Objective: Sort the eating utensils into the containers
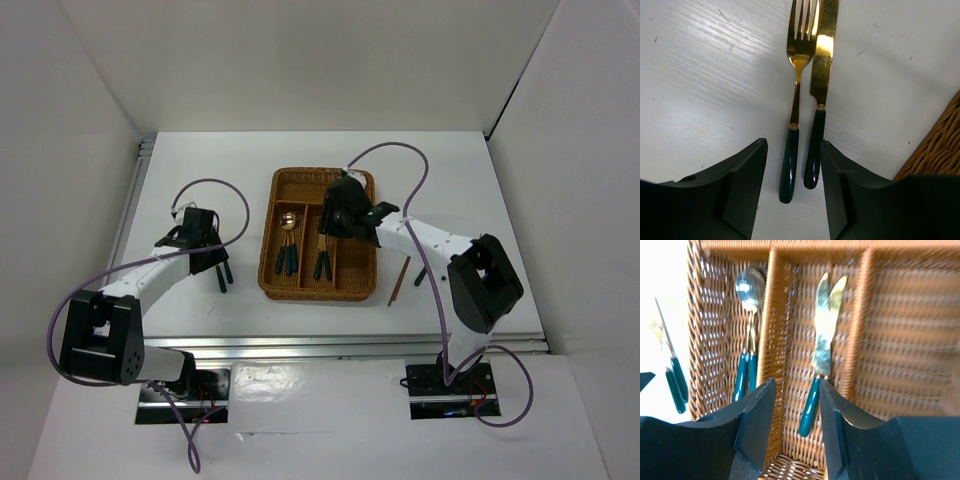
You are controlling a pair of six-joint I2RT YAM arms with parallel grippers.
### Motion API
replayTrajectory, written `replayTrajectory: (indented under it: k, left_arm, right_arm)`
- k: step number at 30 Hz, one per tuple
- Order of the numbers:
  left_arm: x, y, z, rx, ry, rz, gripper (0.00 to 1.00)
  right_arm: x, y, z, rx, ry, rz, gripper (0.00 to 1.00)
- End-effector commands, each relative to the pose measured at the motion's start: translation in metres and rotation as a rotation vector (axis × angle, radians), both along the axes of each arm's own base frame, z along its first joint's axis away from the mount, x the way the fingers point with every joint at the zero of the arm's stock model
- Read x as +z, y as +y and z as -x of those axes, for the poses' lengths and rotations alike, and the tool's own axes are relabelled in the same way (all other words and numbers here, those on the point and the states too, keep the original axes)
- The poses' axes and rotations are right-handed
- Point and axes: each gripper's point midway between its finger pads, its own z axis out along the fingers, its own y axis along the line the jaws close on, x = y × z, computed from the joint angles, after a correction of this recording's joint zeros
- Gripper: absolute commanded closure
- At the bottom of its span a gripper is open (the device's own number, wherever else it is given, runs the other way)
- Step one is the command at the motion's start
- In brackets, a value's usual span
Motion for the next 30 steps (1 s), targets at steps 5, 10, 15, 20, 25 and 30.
replayTrajectory:
  k: [5, 10, 15, 20, 25, 30]
  left_arm:
    - [0.008, -0.023, -0.014, -0.057, -0.056, 0.088, 0.40]
    - [0.004, -0.040, -0.015, -0.090, -0.035, 0.096, 0.40]
    - [-0.017, -0.038, -0.013, -0.074, 0.024, 0.082, 0.41]
    - [-0.025, -0.038, -0.014, -0.062, 0.053, 0.066, 0.43]
    - [-0.034, -0.041, -0.013, -0.070, 0.091, 0.059, 0.48]
    - [-0.044, -0.040, -0.009, -0.058, 0.155, 0.031, 0.54]
  right_arm:
    - [0.013, -0.044, -0.017, -0.086, -0.038, -0.006, 0.52]
    - [0.004, -0.057, -0.015, -0.110, -0.007, -0.011, 0.52]
    - [0.005, -0.061, -0.013, -0.113, -0.012, -0.021, 0.52]
    - [0.006, -0.071, -0.013, -0.133, -0.013, -0.022, 0.52]
    - [0.006, -0.076, -0.013, -0.142, -0.013, -0.022, 0.52]
    - [0.006, -0.080, -0.016, -0.158, -0.017, -0.016, 0.52]
